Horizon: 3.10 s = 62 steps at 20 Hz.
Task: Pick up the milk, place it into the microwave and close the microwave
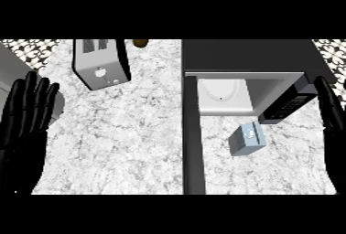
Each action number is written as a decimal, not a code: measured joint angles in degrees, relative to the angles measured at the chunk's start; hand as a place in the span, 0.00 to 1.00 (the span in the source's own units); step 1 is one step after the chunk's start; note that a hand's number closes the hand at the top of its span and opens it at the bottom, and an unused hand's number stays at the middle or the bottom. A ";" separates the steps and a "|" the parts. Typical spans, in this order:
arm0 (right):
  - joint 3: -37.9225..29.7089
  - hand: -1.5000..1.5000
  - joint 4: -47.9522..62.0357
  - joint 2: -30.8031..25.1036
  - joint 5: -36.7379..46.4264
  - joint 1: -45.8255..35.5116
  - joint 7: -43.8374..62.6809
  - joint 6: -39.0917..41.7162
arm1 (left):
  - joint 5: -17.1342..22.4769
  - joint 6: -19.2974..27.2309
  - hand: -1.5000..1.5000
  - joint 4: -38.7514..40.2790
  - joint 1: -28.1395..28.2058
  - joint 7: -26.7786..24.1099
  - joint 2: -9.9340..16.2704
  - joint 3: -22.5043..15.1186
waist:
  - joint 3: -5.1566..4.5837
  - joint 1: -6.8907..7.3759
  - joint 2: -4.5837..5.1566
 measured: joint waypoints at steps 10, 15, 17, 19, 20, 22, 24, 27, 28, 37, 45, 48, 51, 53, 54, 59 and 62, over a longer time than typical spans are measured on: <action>-0.36 0.00 -5.98 -5.77 -18.25 5.26 4.40 15.07 | -1.11 7.24 0.00 -4.41 7.52 1.73 -4.53 -8.03 | 0.18 -0.20 1.44; -2.97 0.00 -11.12 -8.07 -25.34 12.41 5.31 20.74 | -0.30 8.81 0.00 -8.00 17.36 -1.34 -5.16 -12.58 | 0.18 -0.16 1.52; -3.22 0.00 -12.84 -7.60 -25.48 15.38 4.65 22.15 | 0.24 8.61 0.00 -11.04 21.77 -2.25 -4.51 -13.89 | 0.17 -0.06 1.53; -3.28 0.00 -13.52 -7.02 -24.86 16.39 4.68 22.56 | 1.56 7.31 0.00 -12.76 26.30 -4.43 -3.71 -14.26 | 0.15 0.09 1.55; -3.85 0.00 -13.71 -7.11 -24.90 17.52 4.31 23.31 | 1.63 6.76 0.00 -14.02 29.17 -5.71 -3.41 -15.20 | 0.15 0.16 1.52; -4.16 0.00 -13.97 -6.46 -24.10 20.01 2.63 25.04 | 2.02 6.06 0.00 -15.86 33.35 -7.54 -2.88 -16.20 | 0.16 0.17 1.51; -4.88 0.00 -13.66 -5.92 -22.87 21.18 0.99 26.49 | 3.95 4.78 0.00 -16.63 35.89 -9.41 -1.84 -14.87 | 0.16 0.19 1.54; -3.86 0.00 -14.01 -4.28 -18.53 21.89 0.11 26.53 | 6.10 2.33 0.00 -16.65 40.92 -14.14 -0.81 -14.04 | 0.15 0.42 1.53; -3.68 0.00 -13.64 -3.71 -17.29 22.03 -0.55 26.65 | 5.71 1.84 0.00 -16.78 42.93 -15.75 -0.89 -15.03 | 0.14 0.49 1.52; -1.78 0.00 -5.36 -0.05 -7.13 19.09 -6.04 26.43 | 11.20 -5.26 0.00 -15.57 54.37 -27.02 1.72 -10.29 | 0.15 0.91 1.57; -0.98 0.00 6.08 0.76 1.57 13.00 -12.00 24.81 | 10.62 -8.35 0.00 -15.23 60.24 -32.63 1.79 -10.36 | 0.19 0.91 1.67; -0.41 0.00 10.35 1.23 4.80 11.21 -14.34 23.58 | 12.41 -9.78 0.00 -15.07 61.70 -34.04 2.51 -8.02 | 0.18 0.92 1.68; -1.14 0.00 16.54 1.02 7.50 8.99 -18.42 22.26 | 13.35 -11.34 0.00 -14.57 63.20 -35.70 2.78 -6.68 | 0.19 1.01 1.72; -0.98 0.00 19.56 1.64 9.50 6.70 -18.97 20.45 | 12.07 -12.09 0.00 -13.12 63.87 -37.63 2.15 -7.33 | 0.19 1.06 1.72; -1.50 0.00 21.58 1.55 10.11 5.71 -20.02 19.78 | 11.95 -12.12 0.00 -14.03 64.66 -37.42 2.08 -7.56 | 0.19 1.07 1.74; -4.18 0.00 32.14 0.88 12.56 0.05 -23.71 16.48 | 13.51 -13.62 0.00 -14.55 65.90 -38.21 2.38 -5.96 | 0.20 1.09 1.82; -4.79 0.00 37.27 0.57 13.50 -1.73 -26.70 15.44 | 13.89 -15.55 0.00 -13.60 67.47 -40.08 2.57 -4.91 | 0.20 1.15 1.78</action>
